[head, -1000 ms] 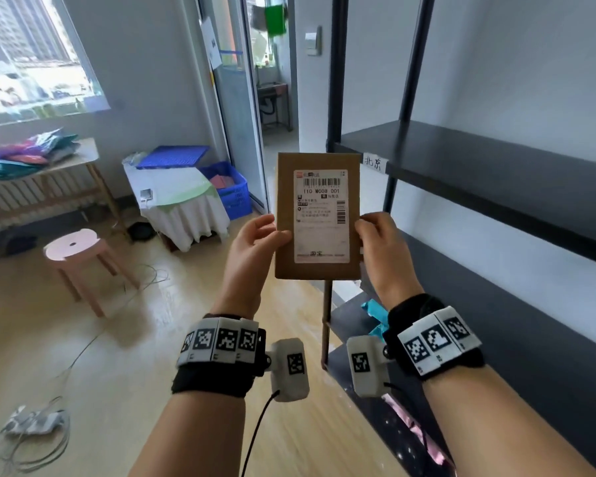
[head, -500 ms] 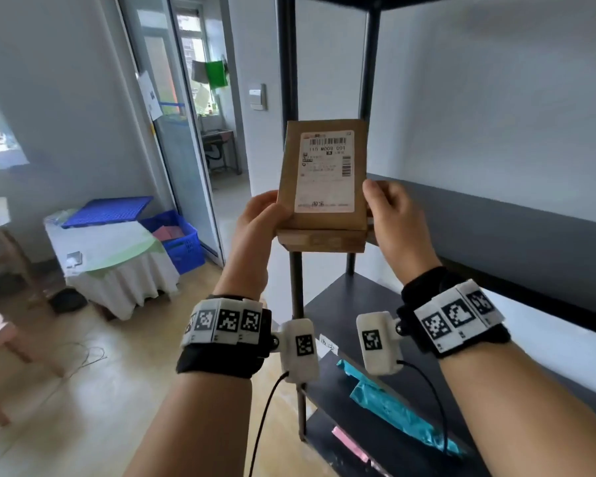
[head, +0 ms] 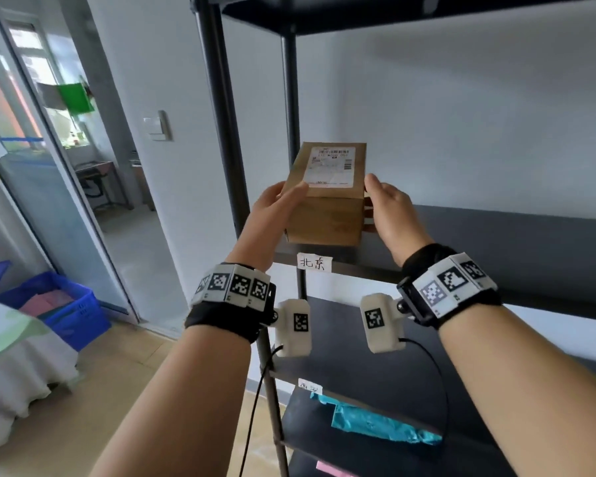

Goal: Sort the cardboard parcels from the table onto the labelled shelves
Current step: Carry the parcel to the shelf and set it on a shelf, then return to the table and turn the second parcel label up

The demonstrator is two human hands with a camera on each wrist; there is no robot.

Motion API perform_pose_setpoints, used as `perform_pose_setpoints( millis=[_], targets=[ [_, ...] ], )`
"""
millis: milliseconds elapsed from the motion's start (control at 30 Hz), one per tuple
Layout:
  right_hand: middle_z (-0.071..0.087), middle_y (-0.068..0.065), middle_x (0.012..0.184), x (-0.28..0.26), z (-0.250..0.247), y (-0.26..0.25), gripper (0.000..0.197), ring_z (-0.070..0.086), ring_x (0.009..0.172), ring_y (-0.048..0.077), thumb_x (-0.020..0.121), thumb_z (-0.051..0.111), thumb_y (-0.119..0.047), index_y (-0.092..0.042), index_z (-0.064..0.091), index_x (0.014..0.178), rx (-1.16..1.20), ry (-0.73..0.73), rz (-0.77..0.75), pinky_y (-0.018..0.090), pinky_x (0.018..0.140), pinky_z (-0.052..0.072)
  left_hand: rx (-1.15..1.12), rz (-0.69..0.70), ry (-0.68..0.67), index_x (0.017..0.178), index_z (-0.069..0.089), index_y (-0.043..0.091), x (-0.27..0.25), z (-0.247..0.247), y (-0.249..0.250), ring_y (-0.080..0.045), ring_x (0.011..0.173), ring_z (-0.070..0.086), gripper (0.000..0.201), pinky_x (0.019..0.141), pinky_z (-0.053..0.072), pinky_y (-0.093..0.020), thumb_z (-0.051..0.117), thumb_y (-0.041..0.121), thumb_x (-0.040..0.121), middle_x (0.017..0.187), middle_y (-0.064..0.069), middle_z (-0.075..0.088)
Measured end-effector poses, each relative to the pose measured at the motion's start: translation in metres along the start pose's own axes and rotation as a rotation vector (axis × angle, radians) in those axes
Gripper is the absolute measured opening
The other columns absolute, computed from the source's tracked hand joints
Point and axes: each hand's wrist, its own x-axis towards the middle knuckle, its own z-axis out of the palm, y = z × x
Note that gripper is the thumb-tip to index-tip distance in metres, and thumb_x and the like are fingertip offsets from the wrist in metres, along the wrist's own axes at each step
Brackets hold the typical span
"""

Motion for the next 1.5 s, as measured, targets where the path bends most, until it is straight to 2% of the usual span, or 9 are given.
perform_pose_setpoints(
  millis=[300,533,667,800,900,1066,1200,1300,1500],
  targets=[
    [0.068,0.003,0.123,0.014,0.002,0.017,0.073,0.062,0.114,0.025,0.079,0.029,-0.073,-0.024,0.064,0.120,-0.059,0.010,0.153,0.049,0.103,0.046,-0.073,-0.170,-0.129,0.149,0.038,0.015,0.027,0.020,-0.014,-0.025,0.124,0.055,0.072,0.109,0.044,-0.045,0.059,0.054,0.091,0.137,-0.008,0.055],
    [0.061,0.005,0.135,0.012,0.004,0.008,0.061,0.056,0.122,0.025,0.098,0.026,-0.057,-0.019,0.060,0.131,-0.134,0.014,0.140,0.047,0.106,0.043,-0.004,-0.152,-0.118,0.152,0.033,0.019,0.029,0.020,-0.014,-0.025,0.129,0.052,0.098,0.113,0.039,-0.046,0.062,0.069,0.073,0.143,-0.005,0.051],
    [0.058,0.003,0.127,0.011,0.001,0.006,0.053,0.054,0.122,0.025,0.102,0.030,-0.049,-0.013,0.057,0.130,-0.127,0.100,0.105,0.046,0.105,0.043,0.107,-0.014,-0.026,0.159,0.021,0.021,0.024,0.021,-0.006,-0.024,0.145,0.036,0.083,0.115,0.032,-0.036,0.056,0.055,0.092,0.160,-0.005,0.033],
    [0.059,-0.001,0.102,0.005,-0.008,0.003,0.034,0.058,0.109,0.024,0.101,0.037,-0.045,-0.017,0.057,0.099,-0.111,0.183,0.056,0.045,0.100,0.046,0.213,0.180,0.057,0.155,0.032,0.024,0.015,0.027,0.007,-0.018,0.146,0.035,0.076,0.116,0.035,-0.042,0.059,0.052,0.091,0.159,0.000,0.037],
    [0.061,0.000,0.127,-0.008,-0.023,0.001,0.039,0.056,0.118,0.017,0.101,0.044,-0.040,-0.015,0.058,0.127,-0.124,0.215,0.022,0.033,0.100,0.043,0.270,0.292,0.052,0.153,0.037,0.022,0.009,0.039,0.016,-0.016,0.144,0.036,0.068,0.112,0.035,-0.032,0.060,0.045,0.093,0.157,0.001,0.039],
    [0.061,-0.004,0.130,-0.045,-0.067,0.004,0.039,0.055,0.117,0.010,0.098,0.052,-0.031,-0.015,0.059,0.133,-0.186,0.359,-0.030,0.023,0.094,0.040,0.295,0.433,-0.019,0.141,0.052,0.020,-0.014,0.087,0.022,-0.014,0.132,0.047,0.047,0.097,0.035,-0.021,0.058,0.028,0.095,0.143,0.001,0.053],
    [0.063,-0.005,0.128,-0.088,-0.116,0.013,0.037,0.057,0.117,0.009,0.097,0.055,-0.031,-0.017,0.061,0.130,-0.210,0.488,-0.025,0.024,0.098,0.043,0.239,0.466,-0.170,0.134,0.058,0.019,-0.047,0.148,0.020,-0.014,0.125,0.052,0.039,0.097,0.044,-0.026,0.058,0.019,0.094,0.135,0.002,0.058],
    [0.064,-0.007,0.123,-0.125,-0.166,0.021,0.034,0.058,0.111,0.007,0.097,0.055,-0.030,-0.019,0.063,0.128,-0.247,0.584,-0.006,0.011,0.083,0.046,0.201,0.458,-0.275,0.132,0.060,0.018,-0.080,0.196,0.018,-0.015,0.120,0.055,0.039,0.098,0.048,-0.032,0.057,0.016,0.093,0.133,0.002,0.059],
    [0.065,-0.003,0.120,-0.202,-0.281,0.044,0.032,0.057,0.103,0.006,0.097,0.054,-0.022,-0.017,0.062,0.128,-0.349,0.762,0.078,0.023,0.092,0.044,0.171,0.421,-0.500,0.133,0.059,0.019,-0.161,0.305,0.010,-0.015,0.122,0.055,0.042,0.098,0.044,-0.027,0.055,0.013,0.092,0.134,0.004,0.059]
  ],
)
